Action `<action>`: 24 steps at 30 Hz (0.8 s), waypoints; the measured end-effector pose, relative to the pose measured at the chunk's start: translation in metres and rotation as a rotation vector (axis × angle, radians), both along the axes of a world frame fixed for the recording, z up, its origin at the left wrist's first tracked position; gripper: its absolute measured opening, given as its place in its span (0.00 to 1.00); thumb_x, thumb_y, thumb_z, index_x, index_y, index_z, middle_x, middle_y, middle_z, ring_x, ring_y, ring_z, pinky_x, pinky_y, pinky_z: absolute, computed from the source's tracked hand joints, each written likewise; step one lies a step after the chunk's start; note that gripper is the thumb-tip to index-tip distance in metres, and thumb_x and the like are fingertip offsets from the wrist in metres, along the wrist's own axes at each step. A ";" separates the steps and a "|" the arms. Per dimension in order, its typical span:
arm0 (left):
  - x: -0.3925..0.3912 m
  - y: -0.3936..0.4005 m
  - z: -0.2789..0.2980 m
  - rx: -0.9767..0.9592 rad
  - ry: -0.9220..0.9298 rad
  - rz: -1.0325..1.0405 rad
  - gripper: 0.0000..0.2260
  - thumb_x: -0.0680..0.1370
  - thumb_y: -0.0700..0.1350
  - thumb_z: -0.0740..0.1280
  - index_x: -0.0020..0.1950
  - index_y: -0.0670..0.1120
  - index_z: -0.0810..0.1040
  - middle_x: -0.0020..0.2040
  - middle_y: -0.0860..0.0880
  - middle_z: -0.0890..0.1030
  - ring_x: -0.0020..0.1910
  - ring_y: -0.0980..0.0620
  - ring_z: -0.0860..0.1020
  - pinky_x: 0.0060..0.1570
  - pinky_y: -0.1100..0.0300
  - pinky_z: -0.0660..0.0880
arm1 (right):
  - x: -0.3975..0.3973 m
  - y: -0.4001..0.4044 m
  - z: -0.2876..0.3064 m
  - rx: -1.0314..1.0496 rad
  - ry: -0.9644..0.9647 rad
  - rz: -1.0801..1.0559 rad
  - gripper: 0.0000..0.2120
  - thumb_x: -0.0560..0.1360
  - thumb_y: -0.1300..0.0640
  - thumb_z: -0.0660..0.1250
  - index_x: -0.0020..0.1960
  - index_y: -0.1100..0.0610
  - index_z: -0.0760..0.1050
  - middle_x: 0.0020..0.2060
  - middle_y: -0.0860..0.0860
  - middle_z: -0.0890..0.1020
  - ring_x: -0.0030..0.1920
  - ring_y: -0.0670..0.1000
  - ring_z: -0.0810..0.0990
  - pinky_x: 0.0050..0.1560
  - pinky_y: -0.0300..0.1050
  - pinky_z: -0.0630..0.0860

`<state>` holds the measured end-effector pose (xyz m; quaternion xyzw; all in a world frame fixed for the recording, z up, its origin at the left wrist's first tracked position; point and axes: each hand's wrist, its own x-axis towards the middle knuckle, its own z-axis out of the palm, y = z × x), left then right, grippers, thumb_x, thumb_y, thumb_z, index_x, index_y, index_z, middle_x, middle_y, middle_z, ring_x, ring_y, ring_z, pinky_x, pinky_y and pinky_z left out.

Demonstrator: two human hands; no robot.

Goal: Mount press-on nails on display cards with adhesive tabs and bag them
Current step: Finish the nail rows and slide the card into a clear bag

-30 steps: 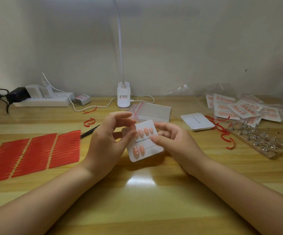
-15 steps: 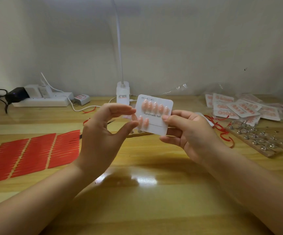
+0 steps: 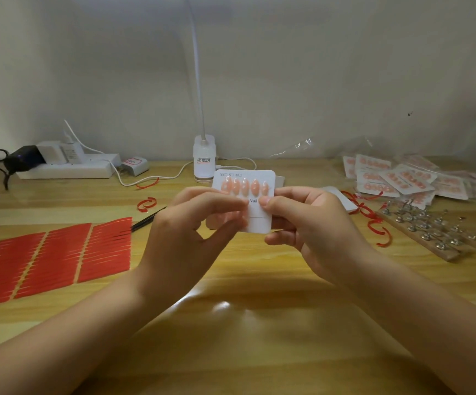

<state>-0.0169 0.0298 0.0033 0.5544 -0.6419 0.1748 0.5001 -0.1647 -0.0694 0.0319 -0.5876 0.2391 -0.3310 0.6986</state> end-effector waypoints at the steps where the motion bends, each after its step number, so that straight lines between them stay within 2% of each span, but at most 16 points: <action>1: 0.000 0.000 0.000 0.004 0.001 0.004 0.09 0.71 0.41 0.73 0.51 0.42 0.83 0.47 0.51 0.81 0.49 0.48 0.81 0.47 0.48 0.79 | 0.000 0.000 0.000 -0.003 0.001 -0.005 0.03 0.75 0.66 0.68 0.46 0.62 0.80 0.35 0.55 0.84 0.34 0.50 0.82 0.27 0.37 0.76; 7: 0.001 0.000 -0.002 0.027 0.030 -0.016 0.13 0.72 0.41 0.72 0.56 0.43 0.82 0.51 0.47 0.83 0.51 0.46 0.82 0.48 0.44 0.80 | -0.001 0.000 0.001 0.001 0.004 -0.013 0.03 0.75 0.65 0.67 0.46 0.62 0.81 0.35 0.55 0.84 0.35 0.51 0.82 0.28 0.37 0.76; 10: 0.001 0.000 -0.003 0.027 -0.024 0.016 0.16 0.73 0.42 0.72 0.60 0.46 0.78 0.53 0.49 0.82 0.53 0.46 0.81 0.49 0.43 0.79 | -0.001 0.000 0.001 0.004 0.001 0.003 0.04 0.75 0.65 0.67 0.47 0.63 0.81 0.36 0.55 0.84 0.36 0.51 0.83 0.28 0.37 0.76; 13: 0.001 0.000 -0.005 -0.002 -0.086 0.085 0.15 0.73 0.42 0.73 0.60 0.45 0.79 0.53 0.48 0.82 0.53 0.46 0.81 0.50 0.43 0.79 | -0.002 0.000 0.001 0.008 -0.007 0.022 0.04 0.76 0.65 0.67 0.48 0.63 0.80 0.36 0.55 0.84 0.36 0.51 0.83 0.29 0.37 0.77; 18: -0.001 -0.001 -0.007 -0.032 -0.207 0.173 0.12 0.76 0.43 0.68 0.59 0.43 0.81 0.53 0.43 0.84 0.55 0.45 0.81 0.55 0.49 0.76 | -0.001 -0.001 0.001 0.030 -0.015 0.021 0.05 0.76 0.65 0.67 0.49 0.64 0.80 0.37 0.57 0.84 0.36 0.51 0.83 0.29 0.37 0.76; 21: -0.003 -0.002 -0.007 -0.032 -0.139 0.078 0.14 0.76 0.42 0.69 0.61 0.40 0.79 0.56 0.43 0.82 0.59 0.45 0.80 0.58 0.47 0.76 | -0.001 -0.003 0.001 0.033 -0.013 -0.011 0.05 0.76 0.65 0.67 0.49 0.65 0.80 0.37 0.57 0.84 0.35 0.50 0.82 0.28 0.37 0.76; 24: -0.002 -0.002 -0.006 -0.045 -0.086 0.046 0.16 0.75 0.43 0.70 0.60 0.37 0.78 0.57 0.45 0.81 0.58 0.48 0.79 0.61 0.58 0.74 | -0.002 -0.003 0.001 0.025 -0.003 -0.031 0.04 0.76 0.66 0.67 0.49 0.65 0.79 0.37 0.57 0.85 0.35 0.51 0.83 0.28 0.36 0.76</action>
